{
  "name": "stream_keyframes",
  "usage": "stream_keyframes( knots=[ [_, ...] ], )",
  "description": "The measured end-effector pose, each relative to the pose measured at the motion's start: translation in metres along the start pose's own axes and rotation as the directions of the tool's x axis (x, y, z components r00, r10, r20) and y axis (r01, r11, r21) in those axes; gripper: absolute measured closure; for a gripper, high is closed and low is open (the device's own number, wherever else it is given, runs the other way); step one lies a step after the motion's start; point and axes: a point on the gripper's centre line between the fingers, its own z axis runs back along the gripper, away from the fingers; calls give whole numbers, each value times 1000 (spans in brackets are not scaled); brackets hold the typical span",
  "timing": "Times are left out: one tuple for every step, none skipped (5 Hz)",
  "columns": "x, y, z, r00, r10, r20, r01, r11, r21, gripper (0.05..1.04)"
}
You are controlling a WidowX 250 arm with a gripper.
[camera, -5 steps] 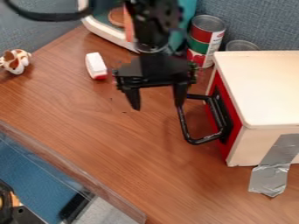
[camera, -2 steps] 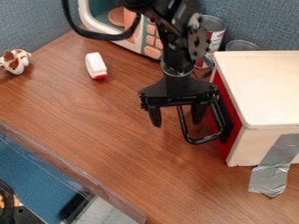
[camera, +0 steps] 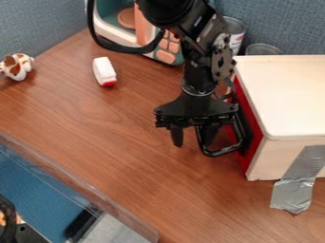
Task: Open the drawer
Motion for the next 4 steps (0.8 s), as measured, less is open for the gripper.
stream_keyframes(
  knots=[
    [-1, 1, 9, 1000, -24, 3, 24, 1000, 5, 809],
    [-1, 12, 17, 1000, -23, 15, 23, 999, 22, 980],
    [0, 31, 19, 1000, 3, 19, -4, 999, 40, 1006],
    [-2, 50, 19, 1000, 11, 15, -12, 998, 62, 1006]
  ],
)
